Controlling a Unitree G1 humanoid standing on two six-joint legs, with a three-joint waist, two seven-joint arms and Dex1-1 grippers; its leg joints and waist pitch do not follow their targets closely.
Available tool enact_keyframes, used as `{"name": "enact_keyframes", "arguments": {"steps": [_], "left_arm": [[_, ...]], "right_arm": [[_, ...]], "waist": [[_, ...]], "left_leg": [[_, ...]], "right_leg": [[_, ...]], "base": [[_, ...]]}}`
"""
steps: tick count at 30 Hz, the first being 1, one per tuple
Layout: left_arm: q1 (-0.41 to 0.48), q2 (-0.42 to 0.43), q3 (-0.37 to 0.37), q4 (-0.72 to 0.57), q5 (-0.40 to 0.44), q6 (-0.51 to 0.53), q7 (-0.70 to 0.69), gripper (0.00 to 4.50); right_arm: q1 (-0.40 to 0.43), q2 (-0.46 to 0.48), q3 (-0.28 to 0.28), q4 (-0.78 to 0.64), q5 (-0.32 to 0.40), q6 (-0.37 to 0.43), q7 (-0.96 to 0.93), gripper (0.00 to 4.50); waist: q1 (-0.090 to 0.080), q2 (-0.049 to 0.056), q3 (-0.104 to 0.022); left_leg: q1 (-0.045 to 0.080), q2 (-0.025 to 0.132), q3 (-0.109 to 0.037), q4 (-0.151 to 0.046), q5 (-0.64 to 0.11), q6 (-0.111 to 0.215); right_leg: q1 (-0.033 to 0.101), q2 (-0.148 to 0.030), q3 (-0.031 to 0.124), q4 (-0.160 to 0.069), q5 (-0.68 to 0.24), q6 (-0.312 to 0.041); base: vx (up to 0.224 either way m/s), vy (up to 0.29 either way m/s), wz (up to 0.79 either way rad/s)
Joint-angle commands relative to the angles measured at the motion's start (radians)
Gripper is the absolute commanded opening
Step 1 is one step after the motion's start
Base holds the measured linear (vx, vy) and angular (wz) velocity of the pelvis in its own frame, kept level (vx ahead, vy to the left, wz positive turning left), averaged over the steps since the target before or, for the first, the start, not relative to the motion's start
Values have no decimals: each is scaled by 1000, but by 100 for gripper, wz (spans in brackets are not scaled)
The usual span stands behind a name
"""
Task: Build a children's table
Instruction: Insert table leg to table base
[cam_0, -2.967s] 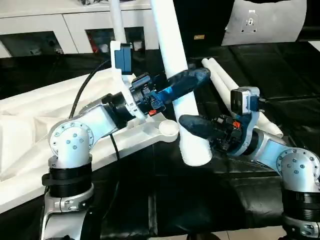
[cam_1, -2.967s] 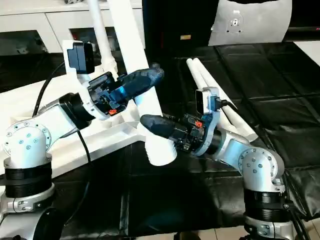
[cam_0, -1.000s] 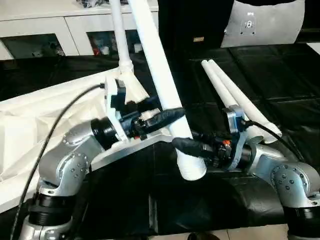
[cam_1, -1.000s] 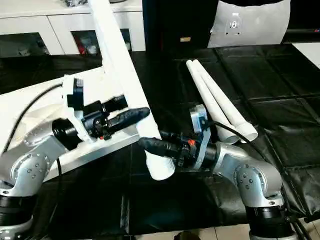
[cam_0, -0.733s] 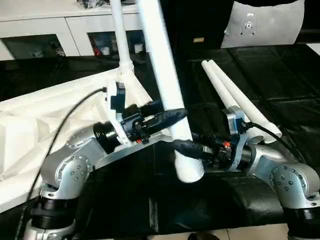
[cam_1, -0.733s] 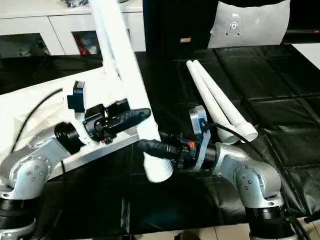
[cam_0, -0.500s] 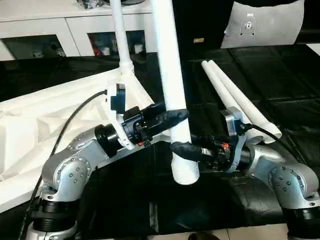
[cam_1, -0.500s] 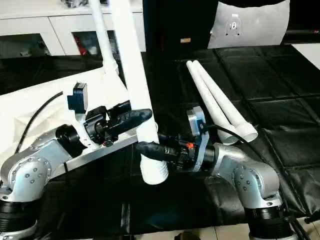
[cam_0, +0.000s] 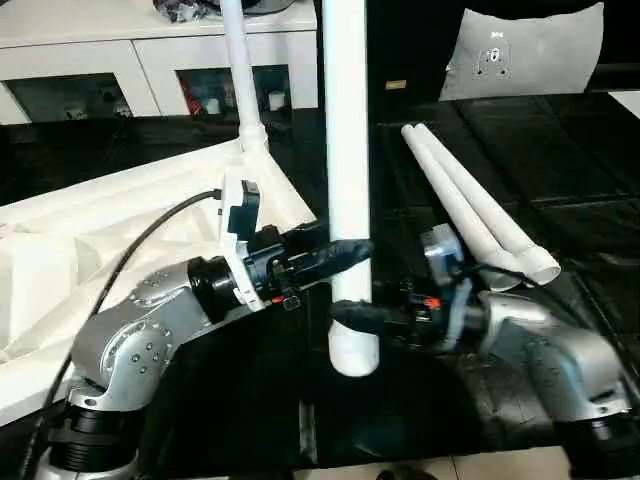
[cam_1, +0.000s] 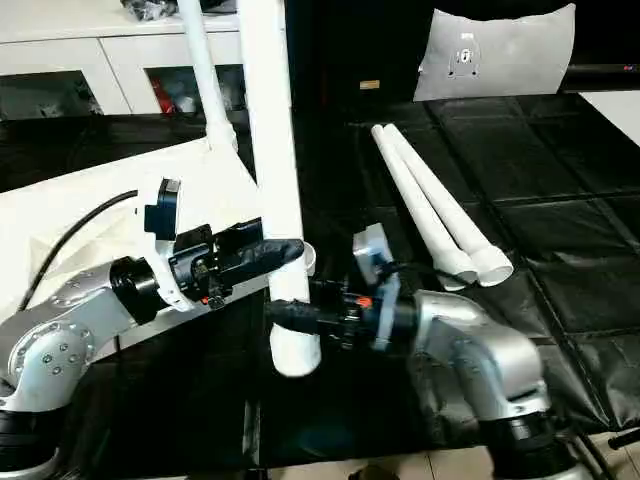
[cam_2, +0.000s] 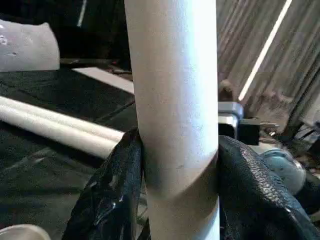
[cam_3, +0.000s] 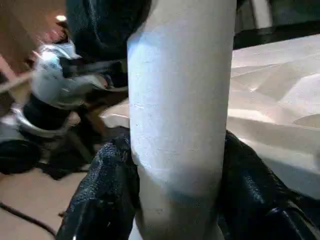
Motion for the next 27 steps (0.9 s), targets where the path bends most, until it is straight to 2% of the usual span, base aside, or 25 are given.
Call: {"name": "enact_keyframes", "arguments": {"steps": [1, 6, 8, 12, 17, 19, 21, 24, 27], "left_arm": [[1, 1, -31, 10, 20, 11, 4, 190], [-20, -35, 7, 27, 12, -1, 53, 188], [-28, -52, 17, 35, 17, -7, 82, 187], [-51, -93, 35, 46, 26, -20, 151, 185], [-65, -103, 20, 35, 70, -34, 187, 185], [-76, -103, 12, 27, 95, -35, 212, 185], [-84, -94, -10, 12, 133, -36, 232, 185], [-88, -103, -17, -3, 150, -27, 272, 185], [-90, -107, -36, -16, 184, -24, 305, 185]], "right_arm": [[-38, 22, -17, 21, -59, -98, -72, 191], [-60, 69, -23, 82, -132, -210, -144, 191], [-65, 81, -30, 92, -133, -217, -156, 191], [-75, 105, -36, 113, -158, -243, -192, 191], [-67, 110, -28, 122, -168, -257, -190, 191], [-65, 113, -27, 126, -174, -259, -202, 261], [-61, 111, -21, 124, -183, -259, -215, 263], [-57, 115, -17, 123, -195, -263, -229, 301], [-56, 122, -14, 119, -214, -258, -258, 319]], "waist": [[-2, -8, -87], [-5, -8, -88], [-5, -6, -87], [-6, -10, -89], [-6, -12, -89], [-6, -11, -89], [-6, -13, -88], [-8, -14, -88], [-12, -15, -88]], "left_leg": [[35, 48, -24, -62, -147, 2], [34, 49, -24, -62, -160, -1], [36, 49, -25, -64, -168, 0], [33, 49, -25, -63, -161, 5], [33, 48, -25, -63, -160, 12], [34, 49, -26, -63, -164, 10], [35, 50, -26, -65, -161, 6], [33, 49, -26, -64, -162, 5], [32, 49, -26, -63, -156, 9]], "right_leg": [[36, -92, 40, -86, -180, -171], [35, -90, 39, -83, -155, -186], [35, -90, 39, -84, -158, -184], [38, -89, 39, -82, -127, -186], [39, -89, 39, -83, -131, -178], [38, -90, 39, -84, -142, -178], [37, -89, 39, -83, -142, -173], [40, -90, 40, -82, -140, -174], [40, -89, 39, -83, -139, -174]], "base": [[0, 0, 0], [0, 0, 0], [0, 0, 0], [0, 0, 0], [0, 0, 0], [0, 0, 0], [0, 0, 0], [0, 0, 0], [0, 0, 0]]}}
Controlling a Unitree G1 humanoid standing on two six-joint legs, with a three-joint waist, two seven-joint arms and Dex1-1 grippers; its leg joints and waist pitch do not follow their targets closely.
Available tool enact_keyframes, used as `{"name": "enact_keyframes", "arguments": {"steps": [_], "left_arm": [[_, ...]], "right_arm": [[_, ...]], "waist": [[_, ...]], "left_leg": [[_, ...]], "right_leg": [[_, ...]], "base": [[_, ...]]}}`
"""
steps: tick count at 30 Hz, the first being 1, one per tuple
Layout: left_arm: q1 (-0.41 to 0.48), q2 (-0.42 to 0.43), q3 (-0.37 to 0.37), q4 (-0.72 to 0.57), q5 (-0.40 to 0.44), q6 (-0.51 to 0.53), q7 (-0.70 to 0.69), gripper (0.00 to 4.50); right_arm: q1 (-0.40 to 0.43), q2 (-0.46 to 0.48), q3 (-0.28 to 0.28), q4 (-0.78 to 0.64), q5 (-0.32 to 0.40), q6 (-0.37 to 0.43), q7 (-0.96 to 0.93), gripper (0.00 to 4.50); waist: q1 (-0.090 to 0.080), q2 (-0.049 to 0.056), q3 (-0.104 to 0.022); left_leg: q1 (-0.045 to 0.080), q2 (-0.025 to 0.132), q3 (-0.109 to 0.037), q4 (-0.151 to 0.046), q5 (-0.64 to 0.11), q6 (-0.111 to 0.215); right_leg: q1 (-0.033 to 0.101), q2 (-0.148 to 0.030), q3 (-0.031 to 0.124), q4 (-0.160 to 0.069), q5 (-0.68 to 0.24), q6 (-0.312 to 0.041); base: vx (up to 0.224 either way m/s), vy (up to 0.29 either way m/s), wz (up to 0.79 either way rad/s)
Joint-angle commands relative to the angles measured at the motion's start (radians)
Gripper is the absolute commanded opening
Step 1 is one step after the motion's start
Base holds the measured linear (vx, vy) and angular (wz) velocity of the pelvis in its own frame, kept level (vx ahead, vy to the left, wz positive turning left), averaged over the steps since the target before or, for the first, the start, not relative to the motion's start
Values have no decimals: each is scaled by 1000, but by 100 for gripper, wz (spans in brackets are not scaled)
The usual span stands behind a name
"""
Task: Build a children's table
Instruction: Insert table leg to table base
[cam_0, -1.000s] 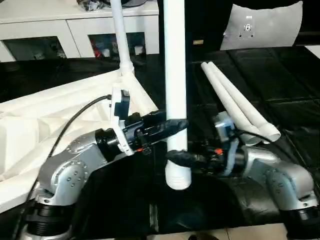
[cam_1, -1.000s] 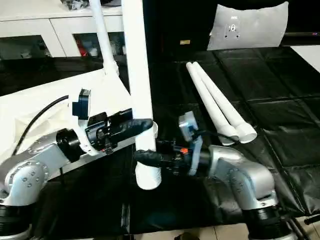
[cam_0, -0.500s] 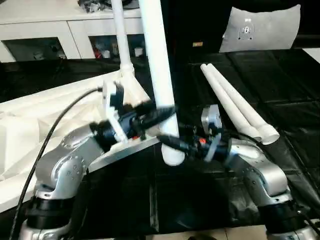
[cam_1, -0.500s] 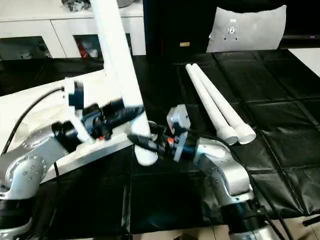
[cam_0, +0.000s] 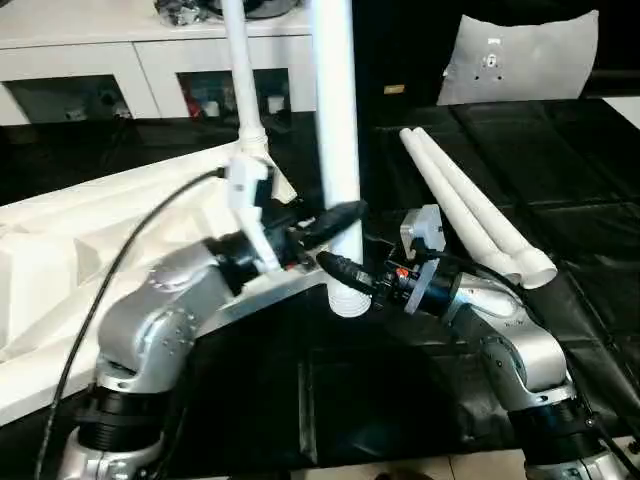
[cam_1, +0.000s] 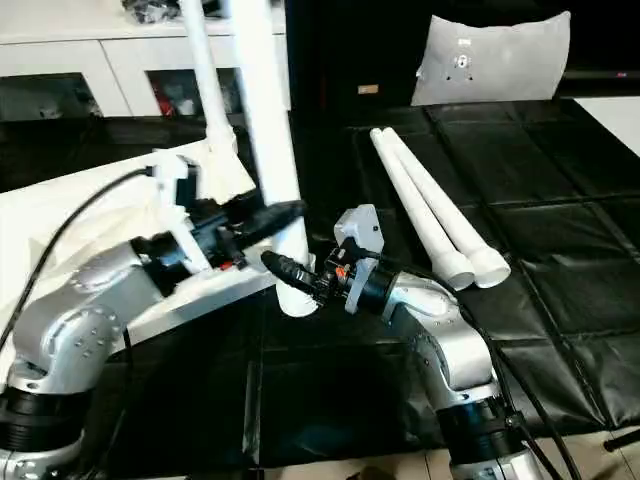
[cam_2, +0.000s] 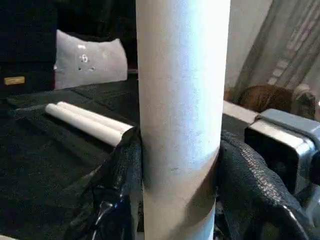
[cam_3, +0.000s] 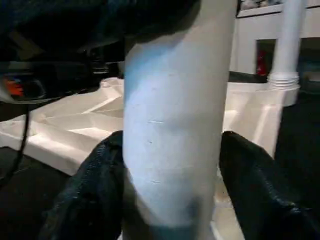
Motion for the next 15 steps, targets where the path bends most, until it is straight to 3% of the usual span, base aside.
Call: {"name": "enact_keyframes", "arguments": {"steps": [1, 8, 15], "left_arm": [[-19, -3, -14, -29, 33, 10, 31, 185], [-49, -25, -60, -42, 161, 12, 174, 185], [-60, -58, -69, -50, 214, 24, 260, 185]], "right_arm": [[-9, 13, -11, -5, -20, 16, -47, 333], [-18, 94, 23, -50, -83, 114, -237, 355], [-30, 159, 39, -57, -127, 178, -362, 355]], "waist": [[-3, -10, -81], [-14, -10, -81], [-15, -12, -81]], "left_leg": [[32, 48, -26, -66, -160, 10], [32, 47, -27, -69, -162, -2], [31, 45, -27, -69, -155, -16]], "right_leg": [[38, -88, 39, -86, -148, -172], [36, -88, 40, -85, -164, -165], [35, -88, 40, -84, -148, -153]], "base": [[0, 0, 0], [0, 0, 0], [0, 0, 0]]}}
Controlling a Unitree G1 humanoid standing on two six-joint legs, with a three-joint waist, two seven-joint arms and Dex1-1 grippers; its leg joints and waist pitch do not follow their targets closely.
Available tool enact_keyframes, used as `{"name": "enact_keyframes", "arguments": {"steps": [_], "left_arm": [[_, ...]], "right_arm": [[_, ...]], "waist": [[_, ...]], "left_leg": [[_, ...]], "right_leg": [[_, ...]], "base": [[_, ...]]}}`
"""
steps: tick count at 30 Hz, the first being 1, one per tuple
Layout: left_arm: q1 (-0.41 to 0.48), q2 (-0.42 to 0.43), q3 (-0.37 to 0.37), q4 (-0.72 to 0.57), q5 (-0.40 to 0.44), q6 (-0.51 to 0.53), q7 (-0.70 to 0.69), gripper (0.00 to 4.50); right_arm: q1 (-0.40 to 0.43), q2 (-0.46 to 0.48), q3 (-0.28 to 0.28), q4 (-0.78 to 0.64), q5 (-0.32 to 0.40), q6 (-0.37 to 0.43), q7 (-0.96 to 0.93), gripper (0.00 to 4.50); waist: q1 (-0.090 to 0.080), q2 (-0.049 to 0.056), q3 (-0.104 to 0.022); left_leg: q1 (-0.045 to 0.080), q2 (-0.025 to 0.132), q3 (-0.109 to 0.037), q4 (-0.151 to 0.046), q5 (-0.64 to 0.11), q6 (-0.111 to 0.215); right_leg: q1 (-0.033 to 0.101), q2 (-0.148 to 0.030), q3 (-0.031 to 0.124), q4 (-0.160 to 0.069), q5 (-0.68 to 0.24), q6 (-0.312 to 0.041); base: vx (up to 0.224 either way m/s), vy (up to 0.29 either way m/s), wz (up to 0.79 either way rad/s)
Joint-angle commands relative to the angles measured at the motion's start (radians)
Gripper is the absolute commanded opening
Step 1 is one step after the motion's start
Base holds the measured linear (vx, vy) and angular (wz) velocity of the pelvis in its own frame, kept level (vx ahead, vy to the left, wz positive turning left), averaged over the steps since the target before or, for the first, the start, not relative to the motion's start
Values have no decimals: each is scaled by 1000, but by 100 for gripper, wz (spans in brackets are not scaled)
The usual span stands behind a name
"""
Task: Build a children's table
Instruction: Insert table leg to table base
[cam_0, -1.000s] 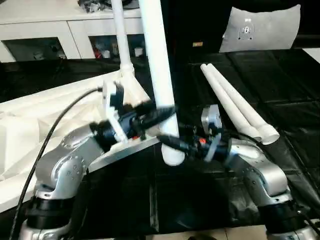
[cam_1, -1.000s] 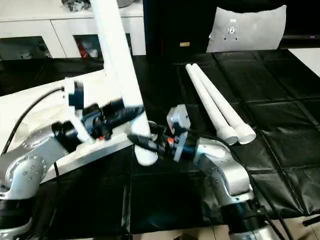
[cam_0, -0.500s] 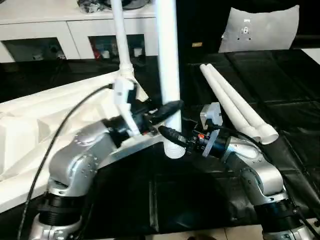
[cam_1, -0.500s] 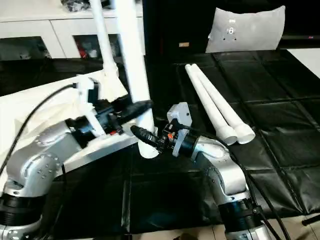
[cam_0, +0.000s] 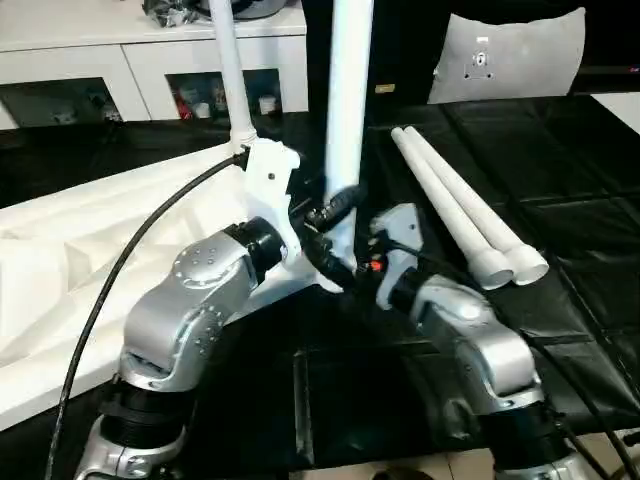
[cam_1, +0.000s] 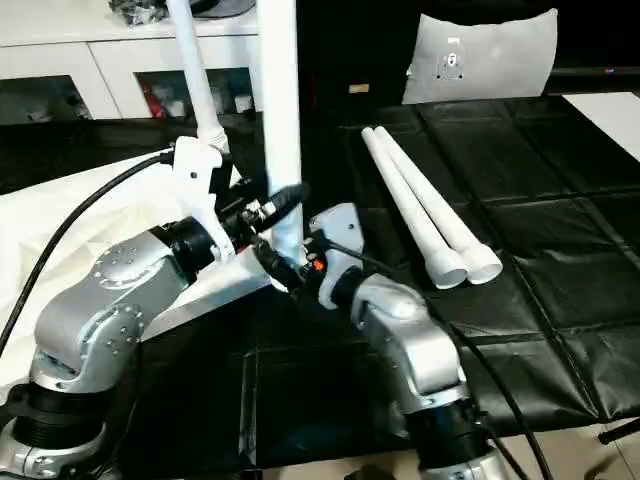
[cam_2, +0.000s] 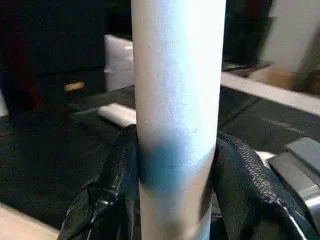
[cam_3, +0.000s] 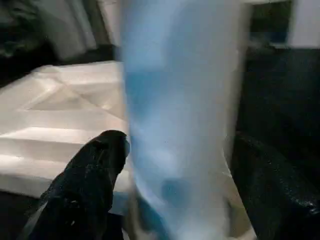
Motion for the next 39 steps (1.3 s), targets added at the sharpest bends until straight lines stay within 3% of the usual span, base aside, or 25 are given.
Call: {"name": "enact_keyframes", "arguments": {"steps": [1, 9, 15, 16, 23, 30, 34, 37, 39], "left_arm": [[-16, -12, -11, -27, 31, 16, 38, 185], [-18, -32, -17, -40, 70, 56, 101, 185], [-22, -49, -7, -41, 82, 69, 120, 185], [-23, -51, -7, -42, 83, 70, 123, 185], [-30, -70, 4, -45, 76, 87, 137, 185], [-33, -80, 8, -52, 78, 98, 140, 185], [-34, -81, 13, -56, 80, 104, 138, 185], [-35, -81, 15, -58, 81, 106, 137, 185], [-36, -82, 15, -59, 80, 107, 136, 185]], "right_arm": [[-26, 29, 5, -32, -12, 34, -50, 355], [-65, 88, 7, 10, -59, -13, -131, 286], [-72, 95, 27, 27, -81, -19, -133, 250], [-73, 97, 27, 31, -80, -20, -135, 228], [-85, 122, 9, 80, -69, 29, -155, 190], [-107, 132, -13, 127, -88, 33, -194, 188], [-110, 134, -45, 128, -54, 67, -185, 188], [-110, 126, -50, 124, -57, 77, -188, 261], [-111, 121, -46, 128, -73, 82, -199, 266]], "waist": [[-2, -9, -81], [-3, -9, -80], [-3, -12, -81], [-3, -11, -81], [-4, -12, -82], [-4, -13, -83], [-4, -12, -83], [-3, -11, -83], [-2, -11, -84]], "left_leg": [[33, 45, -27, -69, -160, -17], [35, 47, -28, -74, -194, -47], [33, 45, -29, -73, -197, -47], [33, 45, -28, -73, -197, -46], [35, 46, -29, -74, -208, -49], [34, 46, -29, -75, -210, -53], [35, 45, -29, -74, -212, -53], [35, 46, -30, -76, -215, -59], [36, 46, -29, -75, -210, -62]], "right_leg": [[35, -88, 40, -84, -155, -152], [30, -86, 42, -85, -173, -119], [32, -89, 43, -86, -173, -118], [32, -89, 43, -87, -173, -118], [30, -88, 43, -87, -181, -116], [30, -88, 43, -87, -171, -117], [30, -88, 43, -87, -174, -113], [29, -88, 43, -87, -178, -110], [29, -88, 43, -87, -177, -111]], "base": [[0, 0, 0], [0, 0, 0], [0, 0, 0], [0, 0, 0], [0, 0, 0], [0, 0, 0], [0, 0, 0], [0, 0, 0], [0, 0, 0]]}}
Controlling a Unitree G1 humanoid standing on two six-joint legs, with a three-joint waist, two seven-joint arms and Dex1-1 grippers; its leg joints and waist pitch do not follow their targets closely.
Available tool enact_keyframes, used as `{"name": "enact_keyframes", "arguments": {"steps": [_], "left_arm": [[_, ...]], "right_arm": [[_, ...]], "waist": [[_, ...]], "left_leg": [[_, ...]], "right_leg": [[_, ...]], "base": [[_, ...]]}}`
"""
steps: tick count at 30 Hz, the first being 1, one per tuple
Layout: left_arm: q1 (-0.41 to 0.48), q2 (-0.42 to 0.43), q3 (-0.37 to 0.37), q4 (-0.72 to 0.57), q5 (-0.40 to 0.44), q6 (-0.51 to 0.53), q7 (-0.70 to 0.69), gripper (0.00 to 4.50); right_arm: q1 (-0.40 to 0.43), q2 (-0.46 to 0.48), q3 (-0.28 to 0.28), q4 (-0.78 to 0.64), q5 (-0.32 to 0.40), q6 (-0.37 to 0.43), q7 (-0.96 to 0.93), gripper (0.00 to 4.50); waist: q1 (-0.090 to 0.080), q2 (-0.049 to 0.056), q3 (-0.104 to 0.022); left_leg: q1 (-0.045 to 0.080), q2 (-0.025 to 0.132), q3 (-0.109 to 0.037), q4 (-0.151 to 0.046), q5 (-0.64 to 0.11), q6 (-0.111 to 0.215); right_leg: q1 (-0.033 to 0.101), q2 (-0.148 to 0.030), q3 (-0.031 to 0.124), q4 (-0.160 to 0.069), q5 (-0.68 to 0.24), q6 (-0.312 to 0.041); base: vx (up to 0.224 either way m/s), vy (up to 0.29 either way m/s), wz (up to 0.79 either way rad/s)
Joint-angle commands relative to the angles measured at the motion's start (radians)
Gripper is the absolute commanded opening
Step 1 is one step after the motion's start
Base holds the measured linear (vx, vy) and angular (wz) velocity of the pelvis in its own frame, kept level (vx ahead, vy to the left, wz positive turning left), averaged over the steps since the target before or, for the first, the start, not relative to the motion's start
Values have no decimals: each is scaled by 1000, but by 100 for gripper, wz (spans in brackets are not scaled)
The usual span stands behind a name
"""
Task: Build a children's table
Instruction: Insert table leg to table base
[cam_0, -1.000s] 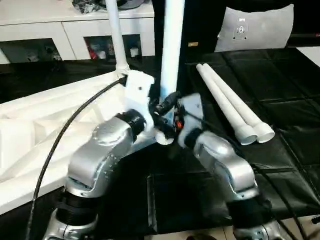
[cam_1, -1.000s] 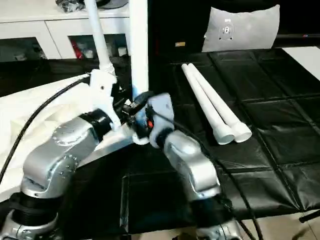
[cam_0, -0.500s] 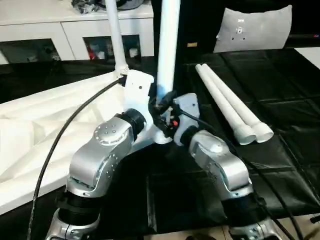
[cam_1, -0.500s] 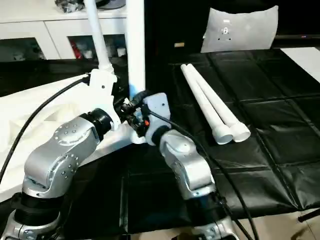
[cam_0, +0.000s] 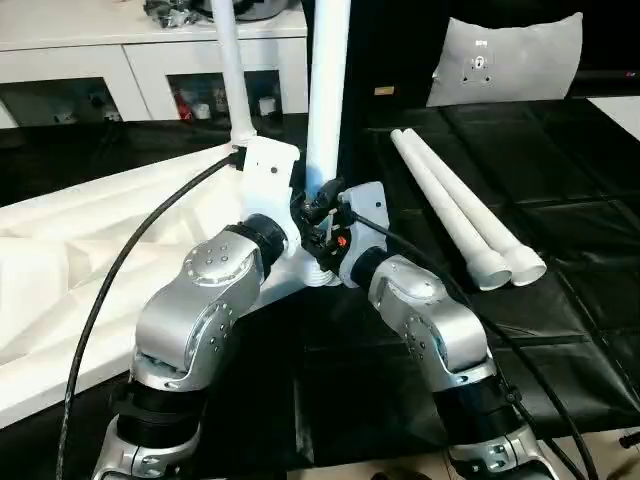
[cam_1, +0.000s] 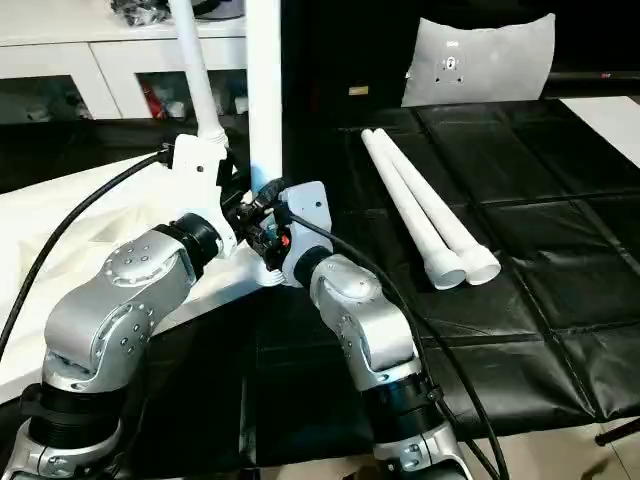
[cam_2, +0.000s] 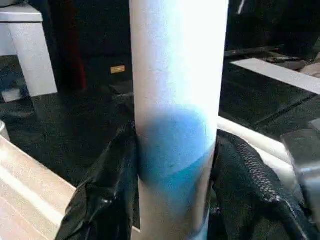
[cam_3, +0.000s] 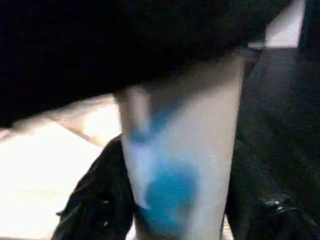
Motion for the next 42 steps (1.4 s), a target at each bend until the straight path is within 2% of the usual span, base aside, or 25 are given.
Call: {"name": "enact_keyframes", "arguments": {"steps": [1, 7, 12, 22, 24, 30, 33, 37, 41, 42], "left_arm": [[-21, -4, 1, -41, -2, 7, -3, 185], [-25, -6, 3, -40, -2, 9, -5, 185], [-25, -2, 2, -40, 3, 9, -10, 185], [-33, 3, 11, -32, 34, 15, 19, 185], [-35, -13, 50, -34, -24, 19, -7, 255], [-37, 17, 78, -23, -56, 0, -67, 255], [-30, 44, 88, -26, -120, 7, -162, 255], [-15, 87, 81, -24, -148, -4, -241, 255], [-11, 91, 98, -18, -174, 14, -259, 255], [-9, 93, 109, -19, -203, 46, -268, 255]], "right_arm": [[1, -13, -22, 36, -22, 28, -34, 276], [-7, -11, -29, 45, -24, 39, -47, 276], [-8, -14, -23, 51, -17, 30, -27, 229], [-12, -10, -5, 42, -8, -7, 3, 207], [-12, -19, -9, 37, 11, -22, 42, 204], [-4, -63, -12, 29, 44, -45, 140, 197], [8, -105, -15, 8, 90, -47, 248, 195], [26, -148, -12, -12, 122, -50, 352, 194], [39, -189, -6, -13, 124, -58, 413, 193], [40, -199, -6, -13, 130, -62, 423, 193]], "waist": [[-3, -3, -80], [-4, -4, -81], [-4, -5, -82], [-3, -3, -85], [-2, -4, -86], [1, -4, -87], [3, -4, -87], [4, -4, -88], [4, -4, -87], [4, -5, -87]], "left_leg": [[36, 46, -30, -75, -207, -62], [33, 45, -29, -72, -194, -55], [34, 45, -28, -72, -199, -54], [33, 46, -29, -72, -194, -55], [34, 45, -27, -69, -192, -54], [33, 46, -28, -67, -178, -43], [33, 45, -27, -65, -173, -33], [33, 47, -26, -65, -163, -22], [33, 47, -26, -64, -166, -19], [33, 46, -25, -64, -169, -18]], "right_leg": [[30, -87, 41, -86, -175, -117], [32, -88, 41, -85, -155, -119], [32, -89, 41, -85, -157, -122], [33, -88, 41, -83, -150, -124], [34, -89, 41, -84, -145, -130], [36, -89, 41, -82, -131, -137], [38, -91, 40, -83, -134, -147], [38, -89, 39, -81, -122, -157], [39, -89, 38, -80, -124, -175], [39, -90, 38, -81, -132, -178]], "base": [[0, 0, 0], [0, 0, 0], [0, 0, 0], [0, 0, 0], [0, 0, 0], [0, 0, 0], [0, 0, 0], [0, 0, 0], [0, 0, 0], [0, 0, 0]]}}
